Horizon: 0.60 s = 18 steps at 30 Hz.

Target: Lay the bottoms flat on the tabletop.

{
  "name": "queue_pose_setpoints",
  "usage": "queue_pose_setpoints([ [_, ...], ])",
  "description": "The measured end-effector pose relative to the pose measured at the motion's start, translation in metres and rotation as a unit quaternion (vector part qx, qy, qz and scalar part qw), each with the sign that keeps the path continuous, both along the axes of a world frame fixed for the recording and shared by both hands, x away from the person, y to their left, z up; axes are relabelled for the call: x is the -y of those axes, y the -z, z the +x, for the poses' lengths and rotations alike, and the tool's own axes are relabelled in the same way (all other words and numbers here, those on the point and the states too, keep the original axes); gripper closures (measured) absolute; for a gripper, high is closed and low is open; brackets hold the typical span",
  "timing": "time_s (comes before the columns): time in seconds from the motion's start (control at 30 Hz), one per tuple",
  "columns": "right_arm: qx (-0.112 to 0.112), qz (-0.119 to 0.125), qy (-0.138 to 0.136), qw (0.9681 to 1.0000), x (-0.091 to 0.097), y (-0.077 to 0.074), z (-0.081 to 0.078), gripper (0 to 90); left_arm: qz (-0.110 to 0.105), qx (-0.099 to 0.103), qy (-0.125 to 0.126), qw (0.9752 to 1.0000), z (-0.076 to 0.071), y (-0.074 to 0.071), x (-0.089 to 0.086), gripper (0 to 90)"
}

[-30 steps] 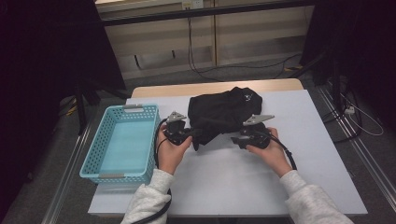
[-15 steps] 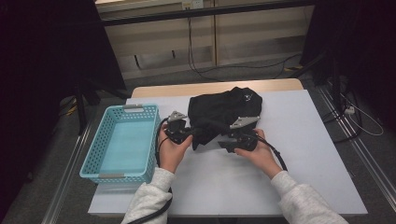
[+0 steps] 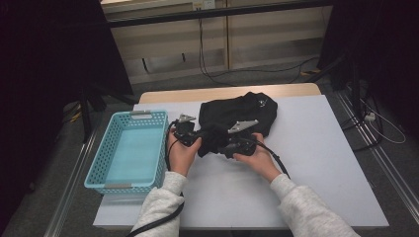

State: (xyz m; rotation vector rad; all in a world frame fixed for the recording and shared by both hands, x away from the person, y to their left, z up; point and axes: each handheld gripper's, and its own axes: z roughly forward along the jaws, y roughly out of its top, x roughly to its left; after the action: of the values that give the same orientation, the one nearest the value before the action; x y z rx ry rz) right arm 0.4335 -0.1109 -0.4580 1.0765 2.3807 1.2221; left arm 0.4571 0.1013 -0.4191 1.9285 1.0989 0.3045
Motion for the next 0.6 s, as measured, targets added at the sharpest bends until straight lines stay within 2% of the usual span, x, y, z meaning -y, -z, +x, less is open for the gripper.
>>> queue_pose_setpoints([
  [0.1,-0.012,-0.011,0.004,0.9999,-0.005,0.009,0.006,43.9,-0.004,0.001,0.001,1.0,0.0,0.0,-0.001,78.5],
  [0.17,-0.003,-0.014,0.01,0.9999,-0.006,0.01,0.009,49.0,-0.002,0.001,0.004,1.0,0.0,0.0,-0.002,78.5],
  [0.2,-0.001,-0.019,0.011,0.9998,-0.006,0.01,0.009,54.7,-0.005,-0.002,0.004,1.0,0.0,0.0,-0.002,78.4],
  [0.27,0.018,-0.043,0.006,0.9989,-0.007,0.01,0.008,69.8,-0.006,-0.002,0.001,1.0,0.0,0.001,-0.003,78.4],
  [0.37,0.017,-0.042,-0.005,0.999,-0.006,0.009,0.008,88.5,-0.01,-0.001,0.004,0.9999,0.0,0.001,-0.003,78.2],
  [0.43,0.018,-0.048,-0.015,0.9986,-0.004,0.008,0.006,90.0,-0.011,-0.002,0.004,0.9999,0.0,0.0,-0.005,78.0],
  [0.5,0.004,-0.051,-0.024,0.9984,0.001,0.006,0.004,90.0,-0.017,-0.003,0.003,0.9998,0.0,0.0,-0.007,78.0],
  [0.6,-0.003,-0.045,-0.033,0.9984,0.016,0.005,-0.004,90.0,-0.019,-0.004,0.003,0.9998,-0.001,0.001,-0.008,78.0],
])
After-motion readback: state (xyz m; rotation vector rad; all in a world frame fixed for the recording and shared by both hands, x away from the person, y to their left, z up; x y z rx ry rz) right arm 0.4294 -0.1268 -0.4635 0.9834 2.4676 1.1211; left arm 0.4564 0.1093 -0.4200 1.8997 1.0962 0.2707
